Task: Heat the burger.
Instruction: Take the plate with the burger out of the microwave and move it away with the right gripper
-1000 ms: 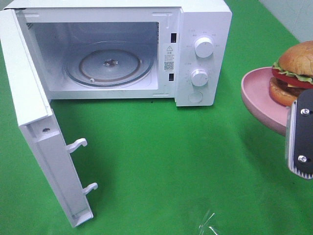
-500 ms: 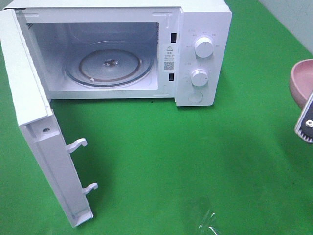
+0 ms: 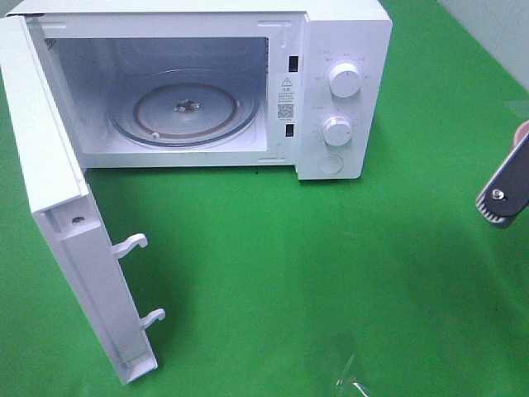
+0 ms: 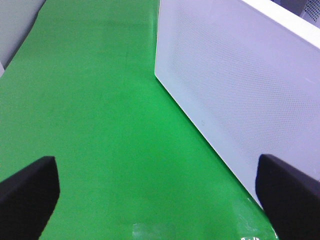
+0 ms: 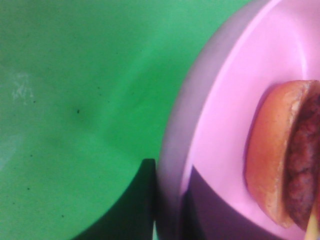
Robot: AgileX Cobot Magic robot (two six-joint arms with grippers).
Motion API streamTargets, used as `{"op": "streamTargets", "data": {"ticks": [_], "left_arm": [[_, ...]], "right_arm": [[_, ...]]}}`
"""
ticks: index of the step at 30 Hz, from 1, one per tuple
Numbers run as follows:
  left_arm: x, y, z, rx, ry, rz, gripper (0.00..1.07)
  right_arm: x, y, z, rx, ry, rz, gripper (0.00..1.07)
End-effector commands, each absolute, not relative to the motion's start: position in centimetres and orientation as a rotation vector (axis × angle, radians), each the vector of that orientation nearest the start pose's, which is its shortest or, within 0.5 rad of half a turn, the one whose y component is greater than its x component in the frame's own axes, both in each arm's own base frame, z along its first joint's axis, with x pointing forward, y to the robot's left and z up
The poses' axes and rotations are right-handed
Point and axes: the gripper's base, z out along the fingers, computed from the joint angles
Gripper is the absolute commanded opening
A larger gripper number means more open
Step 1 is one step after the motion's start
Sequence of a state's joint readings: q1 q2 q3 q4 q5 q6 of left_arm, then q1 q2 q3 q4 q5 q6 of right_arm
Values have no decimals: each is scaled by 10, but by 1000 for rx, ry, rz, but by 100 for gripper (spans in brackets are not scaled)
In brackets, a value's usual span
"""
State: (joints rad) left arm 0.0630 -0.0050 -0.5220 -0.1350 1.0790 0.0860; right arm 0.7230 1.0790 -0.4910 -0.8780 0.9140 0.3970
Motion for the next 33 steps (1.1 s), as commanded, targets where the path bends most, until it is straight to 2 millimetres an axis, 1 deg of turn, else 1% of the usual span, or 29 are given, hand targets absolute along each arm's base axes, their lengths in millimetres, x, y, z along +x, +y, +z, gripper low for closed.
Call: {"op": "streamTargets", "data": {"ticks": [1,6,10,13,15,17,19,24,26,27,28,31,32,33], "left_arm": [[-11,-12,282,34,2007,-66,100],[-11,-12,282,34,2007,-66,100],[-11,-12,282,34,2007,-66,100],[-11,-12,282,34,2007,-66,100],[-11,-12,282,34,2007,-66,100],[-11,-12,282,34,2007,-66,100],[-11,-12,282,34,2007,-66,100],[-11,-12,282,34,2007,-66,100],[-11,-12,282,34,2007,-66,100],[-11,-12,282,34,2007,-66,100],[-11,-12,282,34,2007,-66,100],[-11,-12,282,34,2007,-66,100],[-11,-12,282,34,2007,-66,100],[-11,-12,282,34,2007,-66,100]], "right_arm": [[164,64,219,-963,2314,-790,0],[167,66,211,-943,2357,-817,0],[171,69,198,-905,2421,-859,0],[172,70,197,-893,2431,-858,0],[173,71,193,-860,2451,-860,0],[175,72,186,-768,2488,-857,0],[175,71,184,-738,2501,-880,0],[176,72,178,-716,2524,-916,0],[178,73,170,-688,2552,-947,0],[178,73,170,-688,2552,-947,0],[179,74,164,-664,2568,-961,0],[179,74,162,-644,2576,-964,0],[180,75,157,-613,2591,-977,0],[180,75,157,-613,2591,-977,0]]}}
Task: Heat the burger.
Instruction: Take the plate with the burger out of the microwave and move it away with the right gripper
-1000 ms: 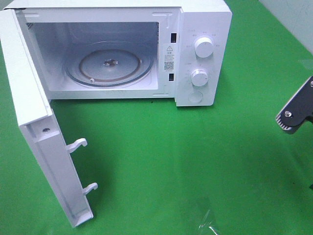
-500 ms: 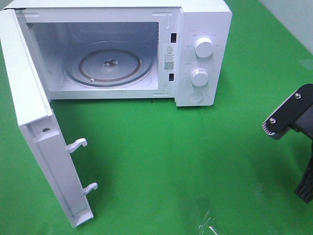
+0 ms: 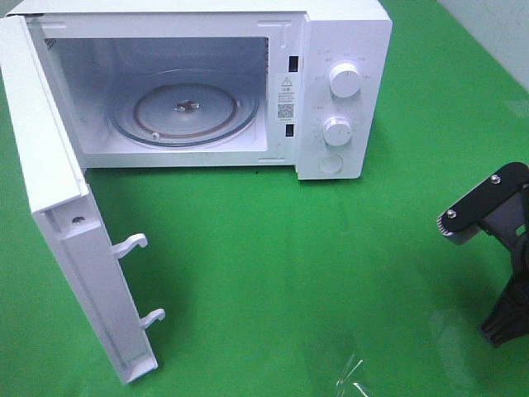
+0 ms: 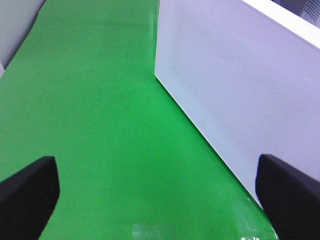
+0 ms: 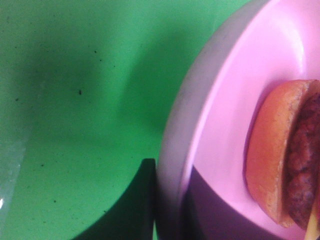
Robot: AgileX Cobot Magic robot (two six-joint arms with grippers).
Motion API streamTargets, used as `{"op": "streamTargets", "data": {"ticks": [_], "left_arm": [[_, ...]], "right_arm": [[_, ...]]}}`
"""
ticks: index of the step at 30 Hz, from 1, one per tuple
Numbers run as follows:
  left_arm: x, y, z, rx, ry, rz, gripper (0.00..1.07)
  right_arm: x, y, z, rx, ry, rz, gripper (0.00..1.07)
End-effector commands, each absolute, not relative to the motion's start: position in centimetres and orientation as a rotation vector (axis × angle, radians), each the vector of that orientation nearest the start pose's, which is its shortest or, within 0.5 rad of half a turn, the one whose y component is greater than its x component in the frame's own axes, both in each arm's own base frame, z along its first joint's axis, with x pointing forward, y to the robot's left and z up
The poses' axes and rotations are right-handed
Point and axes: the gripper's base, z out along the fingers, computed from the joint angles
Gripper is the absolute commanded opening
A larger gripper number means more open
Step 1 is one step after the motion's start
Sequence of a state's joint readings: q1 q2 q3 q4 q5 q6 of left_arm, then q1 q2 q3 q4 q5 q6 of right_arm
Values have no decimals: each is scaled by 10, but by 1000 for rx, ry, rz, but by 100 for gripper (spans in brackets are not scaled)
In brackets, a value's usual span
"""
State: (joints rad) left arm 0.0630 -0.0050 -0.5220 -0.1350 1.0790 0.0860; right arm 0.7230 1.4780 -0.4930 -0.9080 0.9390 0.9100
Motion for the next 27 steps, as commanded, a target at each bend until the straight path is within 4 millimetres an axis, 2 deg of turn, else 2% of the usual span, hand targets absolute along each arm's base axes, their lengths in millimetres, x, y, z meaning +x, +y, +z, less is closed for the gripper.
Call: {"op": "streamTargets", "data": {"ticks": [1,10,23,27], "left_arm": [[-11,-12,282,34,2007,-66,100],[-11,-12,282,34,2007,-66,100],[-11,-12,282,34,2007,-66,100],[-11,-12,282,34,2007,-66,100]], "right_arm": [[181,75,152,-584,2605,-986,0],[185,84,128,-557,2655,-921,0],[189,87,100,-610,2670,-955,1],[194,91,93,-545,2680,-947,3]]}}
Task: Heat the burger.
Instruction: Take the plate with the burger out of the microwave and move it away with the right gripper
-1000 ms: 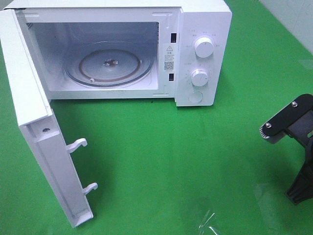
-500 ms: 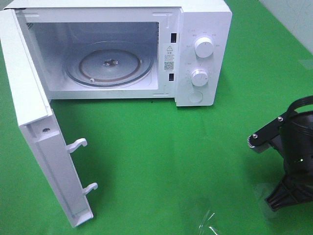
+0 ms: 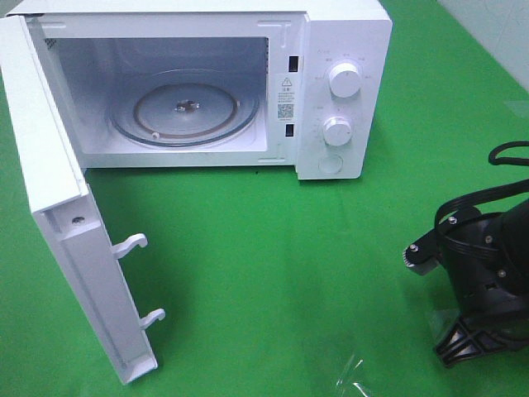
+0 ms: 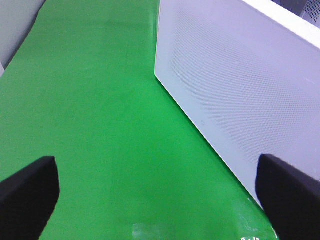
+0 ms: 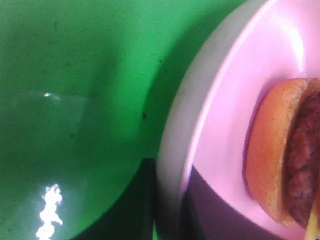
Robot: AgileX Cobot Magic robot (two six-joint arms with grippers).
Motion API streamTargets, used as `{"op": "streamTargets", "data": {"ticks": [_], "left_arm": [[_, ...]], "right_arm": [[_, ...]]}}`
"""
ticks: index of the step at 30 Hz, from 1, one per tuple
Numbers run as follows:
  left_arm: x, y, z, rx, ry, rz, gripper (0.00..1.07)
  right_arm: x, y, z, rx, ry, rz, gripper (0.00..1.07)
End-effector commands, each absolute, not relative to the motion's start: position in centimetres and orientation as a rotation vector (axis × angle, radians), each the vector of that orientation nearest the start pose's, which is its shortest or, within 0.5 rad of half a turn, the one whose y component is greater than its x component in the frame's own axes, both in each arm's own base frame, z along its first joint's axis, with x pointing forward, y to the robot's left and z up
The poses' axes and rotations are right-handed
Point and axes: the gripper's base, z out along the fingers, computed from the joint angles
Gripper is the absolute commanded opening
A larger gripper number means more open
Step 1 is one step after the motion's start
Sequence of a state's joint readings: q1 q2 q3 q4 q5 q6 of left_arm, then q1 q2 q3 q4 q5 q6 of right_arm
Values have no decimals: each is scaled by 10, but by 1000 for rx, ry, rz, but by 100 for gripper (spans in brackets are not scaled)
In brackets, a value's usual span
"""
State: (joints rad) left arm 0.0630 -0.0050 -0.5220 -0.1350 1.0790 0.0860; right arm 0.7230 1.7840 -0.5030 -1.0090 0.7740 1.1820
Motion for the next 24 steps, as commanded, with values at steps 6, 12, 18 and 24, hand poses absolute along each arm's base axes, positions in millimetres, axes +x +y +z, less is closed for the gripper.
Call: {"op": "streamTargets", "data": {"ticks": [6,12,18,24], "left_arm": [[-11,-12,282,34,2007,-66,100],[-11,-12,282,34,2007,-66,100],[-11,-12,282,34,2007,-66,100],[-11,-12,282,34,2007,-66,100]], "right_arm": [[202,99,86,-519,2685,-959,8],[203,102,84,-534,2696,-919,23],[200,103,82,-544,2736,-896,37],[201,105,103,-485,2708,-807,43]]}}
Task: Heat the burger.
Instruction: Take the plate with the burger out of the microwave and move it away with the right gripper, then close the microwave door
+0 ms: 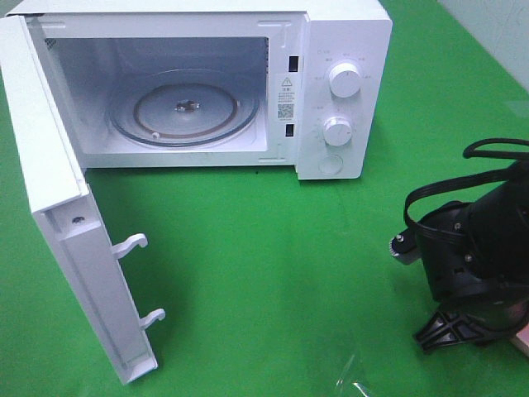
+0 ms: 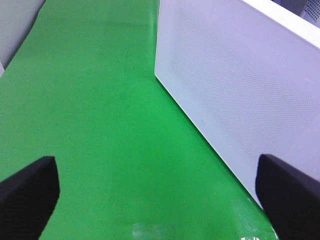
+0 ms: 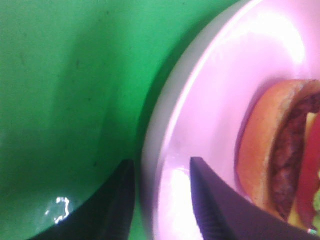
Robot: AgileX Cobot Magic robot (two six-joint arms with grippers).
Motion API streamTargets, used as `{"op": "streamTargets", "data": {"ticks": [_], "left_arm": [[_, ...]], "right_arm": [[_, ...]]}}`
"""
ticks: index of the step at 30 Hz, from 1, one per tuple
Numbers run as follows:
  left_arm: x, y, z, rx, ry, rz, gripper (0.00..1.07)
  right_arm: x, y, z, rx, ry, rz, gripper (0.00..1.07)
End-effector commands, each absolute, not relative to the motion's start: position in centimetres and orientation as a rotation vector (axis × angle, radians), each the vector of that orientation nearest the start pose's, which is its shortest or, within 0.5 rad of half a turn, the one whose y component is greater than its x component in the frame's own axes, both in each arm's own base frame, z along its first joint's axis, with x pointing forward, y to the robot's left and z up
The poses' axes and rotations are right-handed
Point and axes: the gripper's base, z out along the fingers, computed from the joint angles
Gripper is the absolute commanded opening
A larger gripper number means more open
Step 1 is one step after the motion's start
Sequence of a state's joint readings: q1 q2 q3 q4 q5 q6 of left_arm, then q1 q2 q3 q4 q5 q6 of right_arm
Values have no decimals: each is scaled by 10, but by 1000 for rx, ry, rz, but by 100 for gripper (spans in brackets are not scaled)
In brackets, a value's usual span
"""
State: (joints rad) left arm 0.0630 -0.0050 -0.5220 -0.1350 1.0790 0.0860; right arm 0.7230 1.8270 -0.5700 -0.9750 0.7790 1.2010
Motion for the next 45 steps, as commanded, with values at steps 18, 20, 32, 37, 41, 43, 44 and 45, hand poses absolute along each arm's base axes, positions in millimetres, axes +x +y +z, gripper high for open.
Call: {"op": "streamTargets", "data": {"ticks": [18,20,32,37,41,43,44,45], "left_arm": [[-11,-12,282,34,2007,-66,100],[-11,-12,282,34,2007,-66,100],[-11,-12,282,34,2007,-66,100],[-11,-12,282,34,2007,-66,100],[-11,-12,282,34,2007,-66,100],[-11,-12,282,34,2007,-66,100],[-11,-12,282,34,2007,-66,100],[-11,-12,282,34,2007,-66,100]], "right_arm": [[178,118,196,-486,2647,-162,72],[173,117,206,-522,2650,-125,72],[128,95,253,-706,2619,62,74],[112,80,270,-670,2548,98,74],[98,67,283,-637,2481,137,74],[93,62,287,-625,2453,149,74],[93,62,287,-625,2453,149,74],[85,55,293,-607,2411,173,74]]}}
